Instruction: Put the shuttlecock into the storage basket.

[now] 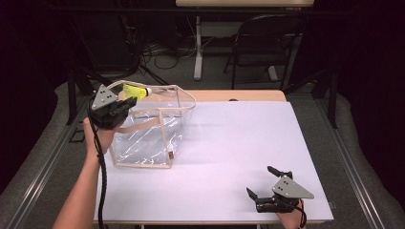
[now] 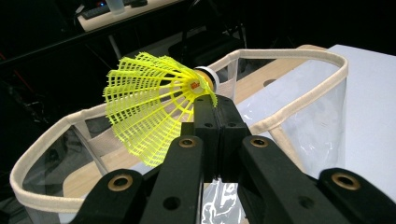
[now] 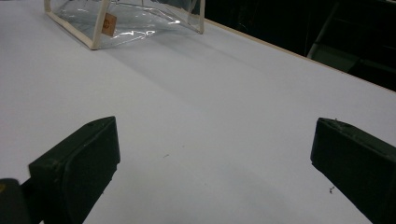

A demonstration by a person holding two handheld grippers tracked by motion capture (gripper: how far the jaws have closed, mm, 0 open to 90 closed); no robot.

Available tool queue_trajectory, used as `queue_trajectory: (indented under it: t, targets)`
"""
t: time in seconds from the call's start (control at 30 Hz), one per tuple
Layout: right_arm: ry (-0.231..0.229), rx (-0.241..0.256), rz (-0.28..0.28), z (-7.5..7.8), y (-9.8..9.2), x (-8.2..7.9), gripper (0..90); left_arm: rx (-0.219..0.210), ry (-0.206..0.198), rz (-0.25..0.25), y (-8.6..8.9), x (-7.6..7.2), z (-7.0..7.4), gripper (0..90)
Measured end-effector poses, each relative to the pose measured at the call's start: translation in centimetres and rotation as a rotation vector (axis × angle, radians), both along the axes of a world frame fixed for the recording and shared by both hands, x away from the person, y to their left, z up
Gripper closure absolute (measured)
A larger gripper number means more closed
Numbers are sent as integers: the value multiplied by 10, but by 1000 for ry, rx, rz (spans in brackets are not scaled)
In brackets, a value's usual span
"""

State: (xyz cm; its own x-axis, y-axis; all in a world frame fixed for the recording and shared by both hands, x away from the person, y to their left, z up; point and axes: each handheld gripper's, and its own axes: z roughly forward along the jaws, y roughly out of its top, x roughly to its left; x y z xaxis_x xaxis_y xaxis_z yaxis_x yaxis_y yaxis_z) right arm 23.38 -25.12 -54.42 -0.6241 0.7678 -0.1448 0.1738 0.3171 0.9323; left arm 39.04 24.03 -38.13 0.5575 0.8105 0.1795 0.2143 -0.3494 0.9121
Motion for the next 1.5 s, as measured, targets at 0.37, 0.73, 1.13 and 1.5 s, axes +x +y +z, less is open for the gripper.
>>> queue_trajectory:
  t: [0.37,0.73,1.13,1.5]
  targets:
    - [-12,3,-1,1,0,-1,8,15,39,-5,-2,6,-4,895]
    - [-12,14,-16,2,1,1,8,7,75,-10,-6,15,-5,895]
    - [-1,-4,-2,0,5,1,9,-2,128,26,-4,25,-14,895]
    - [-6,-2,-6,0,4,0,8,2,147,45,-1,30,-18,895]
